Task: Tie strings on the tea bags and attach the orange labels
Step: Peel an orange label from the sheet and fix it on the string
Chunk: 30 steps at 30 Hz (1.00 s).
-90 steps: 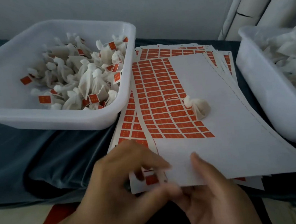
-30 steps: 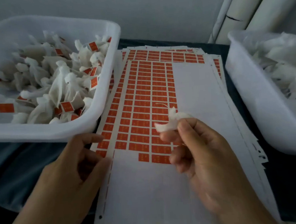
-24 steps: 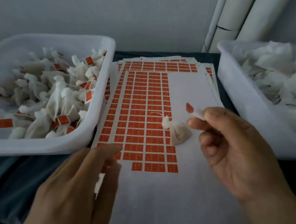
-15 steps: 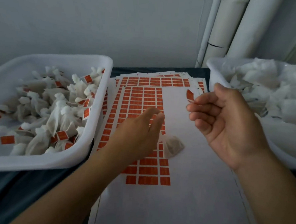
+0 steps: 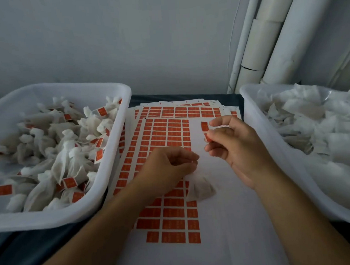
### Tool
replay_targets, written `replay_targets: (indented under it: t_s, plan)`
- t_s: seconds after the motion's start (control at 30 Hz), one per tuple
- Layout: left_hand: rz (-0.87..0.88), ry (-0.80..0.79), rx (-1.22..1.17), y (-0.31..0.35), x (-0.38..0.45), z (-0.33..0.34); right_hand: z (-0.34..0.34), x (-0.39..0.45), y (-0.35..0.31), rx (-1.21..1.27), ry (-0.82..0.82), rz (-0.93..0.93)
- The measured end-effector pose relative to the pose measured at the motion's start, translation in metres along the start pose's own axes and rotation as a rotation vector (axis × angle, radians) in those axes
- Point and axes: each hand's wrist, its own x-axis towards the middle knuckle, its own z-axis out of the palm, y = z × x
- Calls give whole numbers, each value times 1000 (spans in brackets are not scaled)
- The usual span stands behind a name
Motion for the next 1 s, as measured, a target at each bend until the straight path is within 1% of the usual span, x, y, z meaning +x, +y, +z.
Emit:
replay_targets:
  t_s: [0.07, 0.13, 0.27, 0.37, 0.43, 0.53, 0.67, 0.87, 1.0]
  plan:
    - [24, 48, -145, -2, -1, 3, -2, 8, 3, -77, -64, -40]
    - [52, 80, -204, -4, -3, 5, -5, 11, 7, -140, -130, -85]
    - [111, 75, -173, -8, -9, 6, -13, 9, 18, -237, -277, -144]
    - [152, 19, -170, -9, -10, 6, -16, 3, 20, -379, -416, -207]
    - [185, -16, -149, -8, -11, 5, -16, 1, 18, -457, -454, -234]
    - [202, -29, -131, -7, -11, 4, -15, -1, 13, -548, -466, -266]
    - [209, -25, -130, -7, -12, 5, -13, -4, 9, -635, -436, -324]
    - [239, -30, -88, -5, -13, 8, -11, -6, 9, -712, -388, -339]
    - [265, 1, -60, -4, -14, 11, -8, -6, 9, -757, -355, -329]
